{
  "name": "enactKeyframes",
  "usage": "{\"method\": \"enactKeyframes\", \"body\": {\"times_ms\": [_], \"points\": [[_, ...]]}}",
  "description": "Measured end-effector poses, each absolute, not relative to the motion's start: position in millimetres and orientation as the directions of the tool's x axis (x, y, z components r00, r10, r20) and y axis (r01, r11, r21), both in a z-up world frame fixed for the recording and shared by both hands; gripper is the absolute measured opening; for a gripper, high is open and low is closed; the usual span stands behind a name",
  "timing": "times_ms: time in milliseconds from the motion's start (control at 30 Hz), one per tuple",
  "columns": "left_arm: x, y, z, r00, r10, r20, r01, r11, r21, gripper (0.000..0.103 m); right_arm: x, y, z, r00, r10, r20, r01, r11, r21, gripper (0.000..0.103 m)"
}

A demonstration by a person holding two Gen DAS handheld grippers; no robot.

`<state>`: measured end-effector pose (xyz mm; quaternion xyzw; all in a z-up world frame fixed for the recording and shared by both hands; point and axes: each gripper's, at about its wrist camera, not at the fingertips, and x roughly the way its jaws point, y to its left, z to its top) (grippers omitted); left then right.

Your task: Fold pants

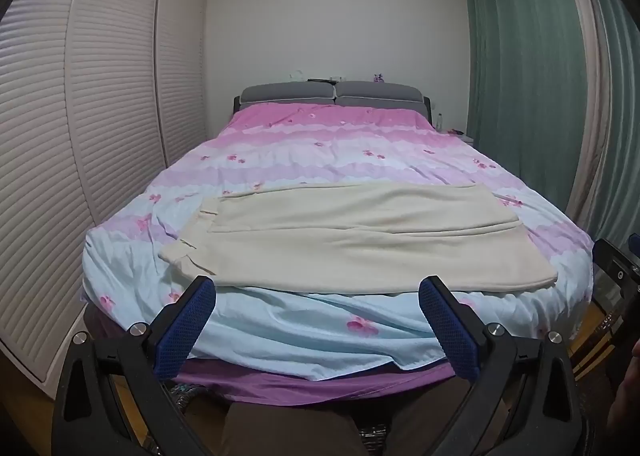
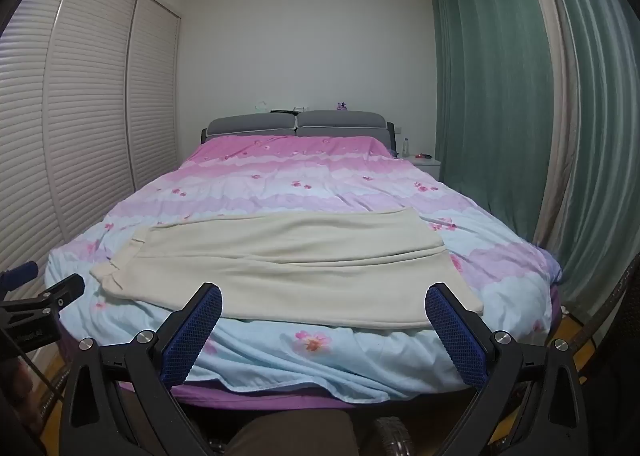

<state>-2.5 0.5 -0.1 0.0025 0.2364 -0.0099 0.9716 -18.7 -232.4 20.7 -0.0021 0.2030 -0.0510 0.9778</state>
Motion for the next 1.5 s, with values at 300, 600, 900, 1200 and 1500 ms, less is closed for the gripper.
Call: {"method": "enactKeyframes", "body": {"times_ms": [300, 600, 900, 1200, 1500], "points": [[0.7, 0.7, 1.0, 0.888, -0.009, -0.460, 0.017, 1.000, 0.013, 0.103, -20.3, -233.2, 23.0, 0.915, -0.103, -0.390, 0.103, 0.994, -0.021, 0.103], [-1.1, 0.0, 2.0, 0.891, -0.015, -0.453, 0.021, 1.000, 0.007, 0.103, -17.4, -234.2, 18.6, 0.914, -0.105, -0.392, 0.105, 0.994, -0.022, 0.103], [-0.5, 1.4, 4.5, 0.891, -0.011, -0.454, 0.018, 1.000, 0.010, 0.103, -20.0, -235.3, 23.2, 0.914, -0.103, -0.392, 0.104, 0.994, -0.020, 0.103], [-1.2, 2.1, 6.5, 0.893, -0.001, -0.449, 0.010, 1.000, 0.016, 0.103, -19.4, -234.7, 22.4, 0.914, -0.104, -0.392, 0.105, 0.994, -0.018, 0.103], [-0.9, 3.6, 6.1, 0.894, 0.001, -0.449, 0.008, 1.000, 0.018, 0.103, -18.9, -235.5, 22.3, 0.915, -0.103, -0.391, 0.104, 0.994, -0.018, 0.103]]}}
